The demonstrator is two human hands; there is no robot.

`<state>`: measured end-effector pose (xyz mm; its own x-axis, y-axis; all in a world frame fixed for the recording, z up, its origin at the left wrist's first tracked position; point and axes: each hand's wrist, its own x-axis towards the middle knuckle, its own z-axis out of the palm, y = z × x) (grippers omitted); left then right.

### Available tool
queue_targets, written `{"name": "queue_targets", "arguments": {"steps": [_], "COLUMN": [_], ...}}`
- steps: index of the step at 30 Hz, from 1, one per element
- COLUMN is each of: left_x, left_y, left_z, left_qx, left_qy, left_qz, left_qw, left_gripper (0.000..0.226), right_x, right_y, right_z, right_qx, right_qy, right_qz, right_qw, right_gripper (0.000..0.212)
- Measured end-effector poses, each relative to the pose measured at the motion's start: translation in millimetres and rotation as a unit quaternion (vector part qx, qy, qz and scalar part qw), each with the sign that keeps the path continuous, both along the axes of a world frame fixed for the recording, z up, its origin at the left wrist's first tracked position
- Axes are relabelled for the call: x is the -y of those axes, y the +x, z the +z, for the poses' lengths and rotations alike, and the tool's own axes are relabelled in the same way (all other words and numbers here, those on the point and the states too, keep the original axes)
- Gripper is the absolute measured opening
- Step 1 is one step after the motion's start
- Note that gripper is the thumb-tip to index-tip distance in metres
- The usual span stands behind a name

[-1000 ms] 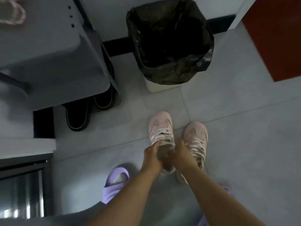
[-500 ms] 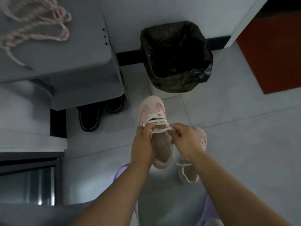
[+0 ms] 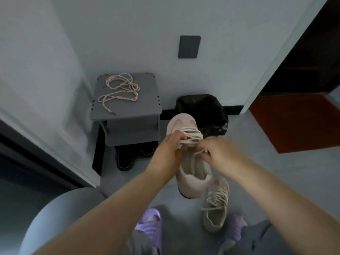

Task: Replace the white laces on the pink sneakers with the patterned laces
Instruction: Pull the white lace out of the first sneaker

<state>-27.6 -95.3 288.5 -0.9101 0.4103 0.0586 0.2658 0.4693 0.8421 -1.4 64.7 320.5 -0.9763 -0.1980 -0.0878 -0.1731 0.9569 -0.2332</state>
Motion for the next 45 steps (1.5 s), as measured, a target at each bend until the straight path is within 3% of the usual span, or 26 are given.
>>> {"name": "queue_targets", "arguments": {"steps": [2, 3, 4, 5, 6, 7, 8, 9, 10, 11, 13, 14, 15, 18, 21, 27, 33, 36, 39, 43, 45], "left_x": [1, 1, 2, 2, 2, 3, 2, 1, -2, -4, -11, -14, -17, -20, -22, -25, -10, 7, 17, 16, 16], "left_y": [-4, -7, -9, -10, -10, -10, -8, -6, -4, -3, -7, -11, -15, -22, -21, -23, -8, 11, 54, 103, 109], "left_z": [13, 17, 20, 21, 21, 18, 14, 10, 5, 3, -1, -3, -4, -7, -8, -12, 7, 25, 28, 19, 15], "left_qx": [-0.019, -0.023, -0.026, -0.029, -0.029, -0.03, -0.034, -0.038, -0.034, -0.022, 0.008, 0.013, 0.014, 0.008, 0.002, 0.027, 0.055, 0.034, -0.043, -0.044, -0.065], "left_qy": [-0.004, -0.01, -0.014, -0.015, -0.012, -0.006, 0.004, 0.019, 0.039, 0.064, 0.118, 0.134, 0.139, 0.136, 0.141, 0.161, 0.14, 0.082, -0.043, -0.165, -0.174], "left_qz": [-0.009, -0.005, 0.003, 0.012, 0.026, 0.04, 0.052, 0.064, 0.077, 0.093, 0.126, 0.137, 0.141, 0.119, 0.103, 0.106, 0.048, -0.021, -0.068, -0.058, -0.027], "left_qw": [1.0, 1.0, 1.0, 0.999, 0.999, 0.999, 0.998, 0.997, 0.996, 0.993, 0.985, 0.981, 0.98, 0.983, 0.985, 0.981, 0.987, 0.996, 0.996, 0.984, 0.982], "left_gripper": [0.019, 0.022, 0.025, 0.028, 0.033, 0.039, 0.043, 0.046, 0.046, 0.044, 0.036, 0.035, 0.035, 0.036, 0.034, 0.034, 0.03, 0.045, 0.058, 0.076, 0.08], "right_x": [-9, -12, -13, -13, -13, -15, -17, -22, -27, -32, -42, -44, -42, -25, -17, -9, 11, 23, 34, 48, 51], "right_y": [2, 3, 5, 6, 2, -2, -7, -11, -16, -17, -15, -15, -15, -26, -35, -36, -22, -1, 47, 94, 98], "right_z": [4, 5, 6, 8, 13, 18, 25, 32, 37, 39, 33, 27, 20, 0, -11, -12, -2, 9, 6, -3, -1], "right_qx": [-0.033, -0.039, -0.037, -0.024, -0.009, -0.002, 0.005, 0.011, 0.006, -0.014, -0.078, -0.104, -0.127, -0.115, -0.101, -0.131, -0.244, -0.248, -0.18, -0.129, -0.118], "right_qy": [-0.127, -0.231, -0.368, -0.53, -0.673, -0.764, -0.81, -0.825, -0.815, -0.76, -0.477, -0.335, -0.27, -0.232, -0.176, -0.195, -0.079, -0.063, -0.116, -0.151, -0.197], "right_qz": [-0.04, -0.071, -0.112, -0.156, -0.191, -0.199, -0.195, -0.196, -0.208, -0.24, -0.266, -0.237, -0.181, -0.061, -0.044, 0.049, 0.044, 0.05, 0.052, 0.039, 0.024], "right_qw": [0.991, 0.969, 0.922, 0.833, 0.714, 0.614, 0.553, 0.529, 0.541, 0.604, 0.834, 0.906, 0.937, 0.964, 0.978, 0.971, 0.966, 0.965, 0.975, 0.979, 0.973], "right_gripper": [0.014, 0.013, 0.014, 0.017, 0.022, 0.029, 0.036, 0.042, 0.047, 0.05, 0.05, 0.042, 0.029, 0.006, 0.006, 0.017, 0.004, 0.011, 0.014, 0.013, 0.008]}}
